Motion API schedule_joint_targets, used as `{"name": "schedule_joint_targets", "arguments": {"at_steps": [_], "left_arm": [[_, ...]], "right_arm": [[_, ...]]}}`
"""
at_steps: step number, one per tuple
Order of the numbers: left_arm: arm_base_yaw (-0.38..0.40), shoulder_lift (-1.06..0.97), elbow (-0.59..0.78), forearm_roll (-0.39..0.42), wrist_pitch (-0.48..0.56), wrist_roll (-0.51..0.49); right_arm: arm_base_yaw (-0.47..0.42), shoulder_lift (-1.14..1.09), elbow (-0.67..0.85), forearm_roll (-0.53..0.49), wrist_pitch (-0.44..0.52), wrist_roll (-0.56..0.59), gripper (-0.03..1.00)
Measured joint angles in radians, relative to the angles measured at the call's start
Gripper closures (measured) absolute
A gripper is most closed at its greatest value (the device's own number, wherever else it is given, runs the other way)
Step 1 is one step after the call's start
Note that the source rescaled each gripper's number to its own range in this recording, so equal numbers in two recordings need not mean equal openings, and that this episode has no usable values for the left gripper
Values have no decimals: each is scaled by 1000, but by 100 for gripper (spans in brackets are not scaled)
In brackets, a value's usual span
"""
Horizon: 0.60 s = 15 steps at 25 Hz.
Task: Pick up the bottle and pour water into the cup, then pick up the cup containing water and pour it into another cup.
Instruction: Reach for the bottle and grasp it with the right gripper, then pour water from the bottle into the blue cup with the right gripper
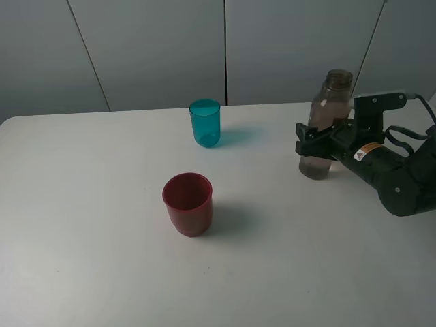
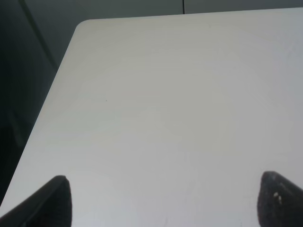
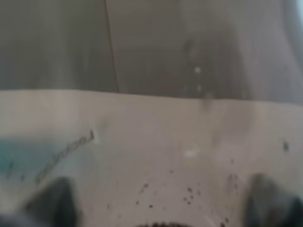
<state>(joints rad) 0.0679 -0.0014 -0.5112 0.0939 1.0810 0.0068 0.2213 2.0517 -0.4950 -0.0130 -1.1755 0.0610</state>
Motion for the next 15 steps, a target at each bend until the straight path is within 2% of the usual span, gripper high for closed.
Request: {"name": "schedule_joint_targets", "arguments": {"at_steps": [1,2,12,15], "left_arm": [[0,0,0,0,0,0],[0,0,0,0,0,0],[0,0,0,0,0,0],[0,0,0,0,0,0]], "right_arm": [[0,0,0,2,2,0,95],[0,0,0,2,4,-1,97],[0,0,0,-2,4,34,97],[0,-12,-2,1,35,39,97]]}}
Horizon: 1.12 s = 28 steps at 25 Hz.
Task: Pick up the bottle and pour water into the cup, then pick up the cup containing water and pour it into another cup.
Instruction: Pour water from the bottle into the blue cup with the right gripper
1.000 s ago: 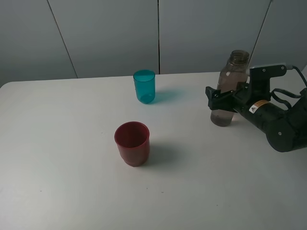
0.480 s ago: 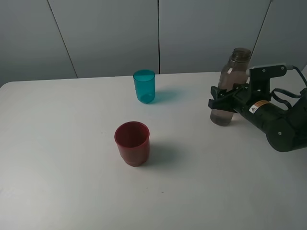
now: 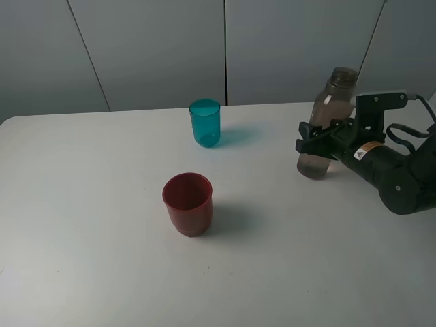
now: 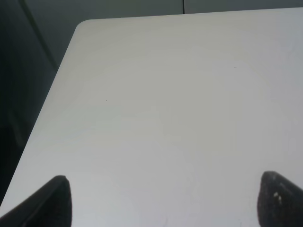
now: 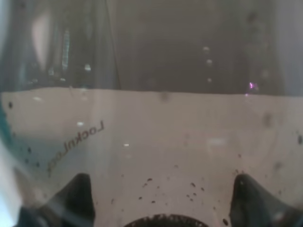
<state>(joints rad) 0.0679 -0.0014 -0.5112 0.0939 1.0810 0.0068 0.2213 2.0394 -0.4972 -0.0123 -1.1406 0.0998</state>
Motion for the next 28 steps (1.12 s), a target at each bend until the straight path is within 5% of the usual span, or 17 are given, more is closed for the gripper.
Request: {"name": "schedule_joint_targets", "arguments": {"at_steps": [4,10,20,28], "left_arm": [[0,0,0,0,0,0],[0,0,0,0,0,0],[0,0,0,0,0,0],[0,0,0,0,0,0]], "right_arm": [[13,-50,-31,58,133,19,97],[72,-93,-188,130,433,-110,97],[123,-93,-409,192,597,-168,97],[168,11,-611,290,690,-344,97]]}}
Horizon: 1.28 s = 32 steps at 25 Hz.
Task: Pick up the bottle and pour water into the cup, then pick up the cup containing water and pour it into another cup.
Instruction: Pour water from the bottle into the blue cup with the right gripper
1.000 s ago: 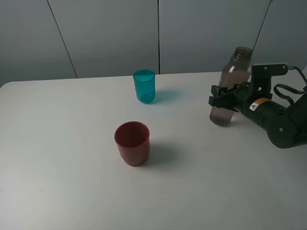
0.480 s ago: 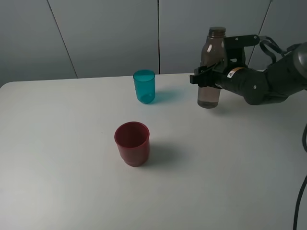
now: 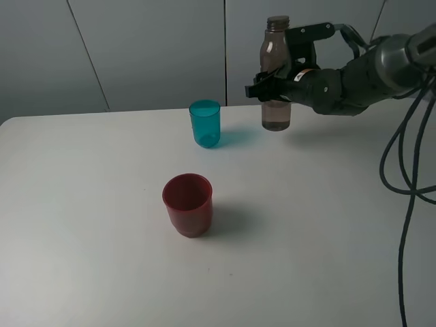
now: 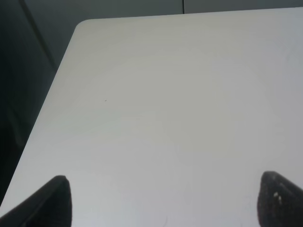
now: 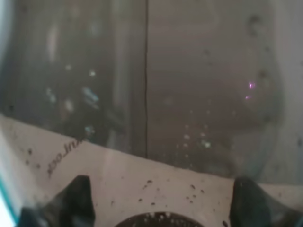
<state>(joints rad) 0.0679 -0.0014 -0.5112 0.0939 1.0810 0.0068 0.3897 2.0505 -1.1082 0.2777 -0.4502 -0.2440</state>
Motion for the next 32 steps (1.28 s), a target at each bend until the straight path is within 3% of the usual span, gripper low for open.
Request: {"name": "schedule_joint_targets", "arguments": {"at_steps": [10,17,24,32], "left_arm": [[0,0,0,0,0,0],[0,0,0,0,0,0],[0,0,0,0,0,0],[0,0,0,0,0,-7]], "right_arm": [[4,127,-171,34,20,-273,97],[6,131,-202,148,-4,-551,97],[6,131,-202,180,-23,-815,97],[11,167,-216,213,-51,-935,97]]}}
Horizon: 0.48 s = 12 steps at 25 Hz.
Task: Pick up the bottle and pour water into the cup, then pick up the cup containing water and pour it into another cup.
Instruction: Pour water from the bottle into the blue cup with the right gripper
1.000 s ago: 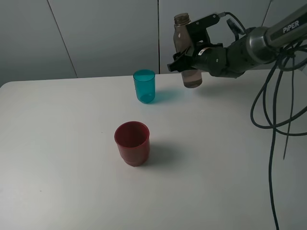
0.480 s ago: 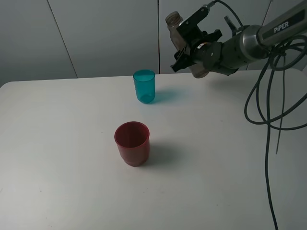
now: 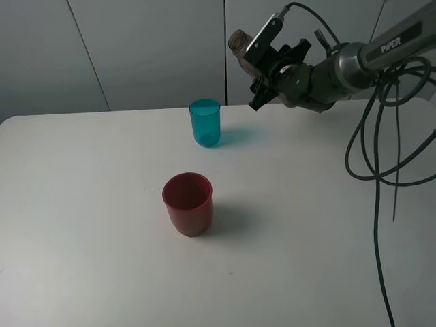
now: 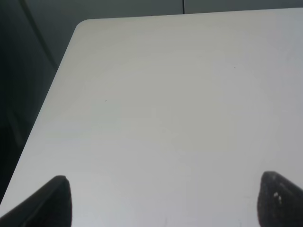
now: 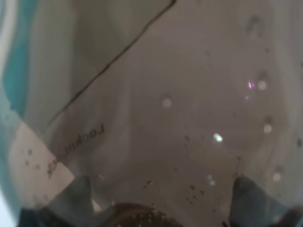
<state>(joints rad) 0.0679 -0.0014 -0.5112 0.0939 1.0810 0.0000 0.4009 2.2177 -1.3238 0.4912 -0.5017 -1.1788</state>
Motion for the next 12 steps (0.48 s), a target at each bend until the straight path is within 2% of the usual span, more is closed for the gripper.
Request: {"name": "schedule_joint_targets", "arguments": {"at_steps": [8,12], "left_arm": [[0,0,0,0,0,0],[0,0,0,2,0,0]], "right_arm": [[47,58,-27,65,-44,-209,97],[55,69,-27,99,-90,-270,97]]}}
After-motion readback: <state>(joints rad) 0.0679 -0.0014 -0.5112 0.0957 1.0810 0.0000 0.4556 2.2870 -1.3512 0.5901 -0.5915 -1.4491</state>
